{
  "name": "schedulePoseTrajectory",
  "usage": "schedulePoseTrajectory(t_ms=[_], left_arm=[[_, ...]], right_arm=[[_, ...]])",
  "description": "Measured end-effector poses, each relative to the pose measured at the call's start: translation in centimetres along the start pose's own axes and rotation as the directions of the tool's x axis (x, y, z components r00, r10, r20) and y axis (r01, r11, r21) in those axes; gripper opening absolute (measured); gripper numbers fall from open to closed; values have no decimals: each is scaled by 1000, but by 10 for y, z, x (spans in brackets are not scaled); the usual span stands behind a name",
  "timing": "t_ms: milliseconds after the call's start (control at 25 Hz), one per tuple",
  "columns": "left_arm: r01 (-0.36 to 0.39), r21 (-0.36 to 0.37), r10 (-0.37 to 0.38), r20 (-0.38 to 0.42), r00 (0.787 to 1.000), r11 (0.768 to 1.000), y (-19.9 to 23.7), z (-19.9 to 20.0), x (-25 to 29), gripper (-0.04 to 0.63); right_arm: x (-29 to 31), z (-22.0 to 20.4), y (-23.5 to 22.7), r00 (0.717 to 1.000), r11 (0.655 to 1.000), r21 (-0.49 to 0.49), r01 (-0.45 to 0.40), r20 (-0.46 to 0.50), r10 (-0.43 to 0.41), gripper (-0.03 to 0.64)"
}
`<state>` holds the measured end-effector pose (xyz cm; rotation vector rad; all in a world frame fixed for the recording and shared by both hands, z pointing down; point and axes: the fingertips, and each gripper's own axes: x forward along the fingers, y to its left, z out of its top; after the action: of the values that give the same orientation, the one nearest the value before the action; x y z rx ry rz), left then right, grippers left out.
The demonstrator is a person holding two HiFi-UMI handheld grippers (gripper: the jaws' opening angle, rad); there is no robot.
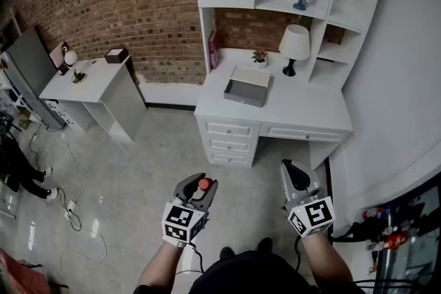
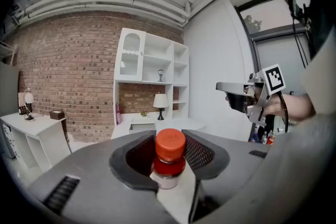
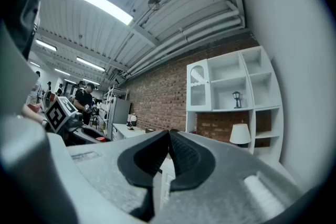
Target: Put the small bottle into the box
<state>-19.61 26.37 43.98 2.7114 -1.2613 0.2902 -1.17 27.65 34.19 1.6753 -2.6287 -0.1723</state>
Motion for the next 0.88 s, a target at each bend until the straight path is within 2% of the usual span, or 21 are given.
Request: schedulePoseTrajectory(t_ms=[480, 680, 880], left_arm=[[25, 3, -25, 16, 1000, 1000, 2, 1, -16, 149], [45, -2, -45, 24, 999, 999, 8, 0, -25, 150], [52, -26, -52, 17, 999, 998, 16, -8, -20, 149]], right_arm=[[-4, 7, 29, 1000, 1000, -9, 2, 13, -2, 0], [-6, 14, 33, 998, 999, 34, 37, 48, -39, 0], [-7, 0, 23, 997, 996, 43, 72, 6, -72, 0]])
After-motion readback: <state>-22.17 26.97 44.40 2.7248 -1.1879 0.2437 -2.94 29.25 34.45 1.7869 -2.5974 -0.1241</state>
